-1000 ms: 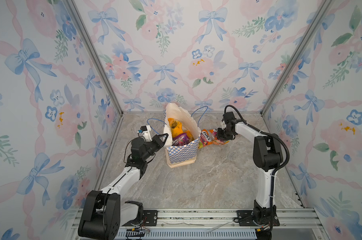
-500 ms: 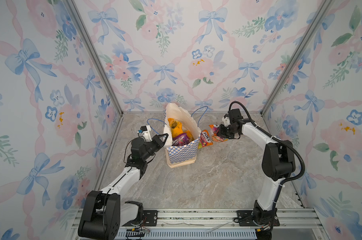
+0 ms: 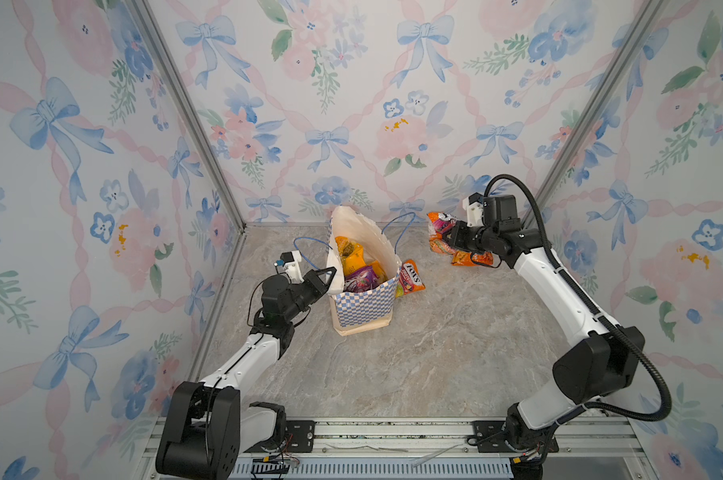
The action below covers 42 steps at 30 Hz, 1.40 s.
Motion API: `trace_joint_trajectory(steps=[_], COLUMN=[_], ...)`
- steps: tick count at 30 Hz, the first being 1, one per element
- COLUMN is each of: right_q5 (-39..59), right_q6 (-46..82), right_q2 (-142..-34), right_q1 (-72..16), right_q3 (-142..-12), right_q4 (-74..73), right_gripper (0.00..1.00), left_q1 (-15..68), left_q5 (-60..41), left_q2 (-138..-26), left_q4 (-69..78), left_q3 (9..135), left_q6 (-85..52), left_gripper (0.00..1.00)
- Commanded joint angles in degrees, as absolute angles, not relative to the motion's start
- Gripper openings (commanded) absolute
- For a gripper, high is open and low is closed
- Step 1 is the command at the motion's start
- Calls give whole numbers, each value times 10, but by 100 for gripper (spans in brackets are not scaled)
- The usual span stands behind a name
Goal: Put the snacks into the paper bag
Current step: 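Carry the Fox's Fruits bag over the paper bag opening with the right gripper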
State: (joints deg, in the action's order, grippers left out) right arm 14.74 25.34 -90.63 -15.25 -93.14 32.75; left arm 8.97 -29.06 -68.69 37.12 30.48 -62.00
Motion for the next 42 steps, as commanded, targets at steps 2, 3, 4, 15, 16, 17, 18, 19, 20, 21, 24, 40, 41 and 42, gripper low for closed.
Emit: trace_joint_trajectory(steps=[2,3,4,15,16,17,18,19,20,21,24,40,41,42], right_q5=[103,97,92,30,26,24,23,20,18,17,0,-68,-69,-70], right_q6=[250,250,250,226,225,223,222,220,219,219,208,188,192,196], right_q2=[-844,-835,-825,-736,-733,-731,-730,-730,-732,-735,-758,-944,-971,-989], right_q1=[-178,-182,-186,-273,-285,-298,-308,-323,-337,-348,-395,-518,-520,-520], right_q3=[-968,-970,-972,-993,-997,-1000,-1003,-1009,-1014,-1019,-1049,-1232,-1249,-1265], right_q4=[316,315,312,294,293,288,285,282,276,271,270,331,342,352], right_gripper=[0,0,0,0,0,0,0,0,0,0,0,0,0,0], left_q1=[90,90,90,90,90,90,89,90,90,90,90,91,91,91], left_q5=[-315,-315,-315,-321,-322,-323,-323,-323,-324,-325,-326,-324,-323,-322], left_q2=[-679,-680,-679,-672,-673,-671,-671,-671,-671,-672,-674,-660,-660,-661], left_q4=[360,360,361,361,361,360,360,360,360,360,360,361,361,360], left_q3=[306,307,306,302,302,301,301,300,301,300,303,301,302,302], left_q6=[-615,-615,-615,-616,-616,-617,-616,-616,-616,-616,-616,-621,-621,-622], left_gripper=[0,0,0,0,0,0,0,0,0,0,0,0,0,0])
